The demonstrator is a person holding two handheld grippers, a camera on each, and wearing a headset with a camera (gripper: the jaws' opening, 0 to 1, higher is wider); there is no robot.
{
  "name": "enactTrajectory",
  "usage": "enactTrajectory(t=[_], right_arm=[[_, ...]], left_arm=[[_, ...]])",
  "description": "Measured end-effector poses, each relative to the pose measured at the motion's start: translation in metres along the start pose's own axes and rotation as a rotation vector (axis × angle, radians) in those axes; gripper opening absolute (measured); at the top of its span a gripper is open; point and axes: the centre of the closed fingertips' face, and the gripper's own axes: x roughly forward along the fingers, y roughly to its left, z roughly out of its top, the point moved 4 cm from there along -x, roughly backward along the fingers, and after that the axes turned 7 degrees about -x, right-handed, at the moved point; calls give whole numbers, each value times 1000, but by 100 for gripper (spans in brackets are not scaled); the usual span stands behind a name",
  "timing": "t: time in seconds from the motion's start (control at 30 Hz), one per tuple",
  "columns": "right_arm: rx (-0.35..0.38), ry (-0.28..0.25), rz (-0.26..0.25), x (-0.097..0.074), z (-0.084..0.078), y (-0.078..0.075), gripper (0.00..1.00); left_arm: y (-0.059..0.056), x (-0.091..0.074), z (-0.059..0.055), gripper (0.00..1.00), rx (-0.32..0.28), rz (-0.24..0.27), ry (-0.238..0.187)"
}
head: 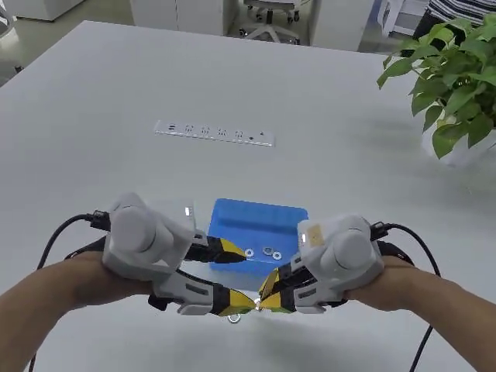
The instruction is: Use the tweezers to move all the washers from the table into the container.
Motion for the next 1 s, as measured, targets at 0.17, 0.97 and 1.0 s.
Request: enactTrajectory(t=[0.17, 0.97, 1.0], right_arm=[[-6, -7, -7, -7, 6, -2, 9], [-45, -17, -40, -38, 28, -30, 9], [-44, -20, -41, -39, 29, -32, 9]], left_arm=[[1, -4, -2, 56, -27, 17, -14], [9, -27, -1, 86, -106, 91, -70], [9, -28, -1, 87, -109, 93, -74]])
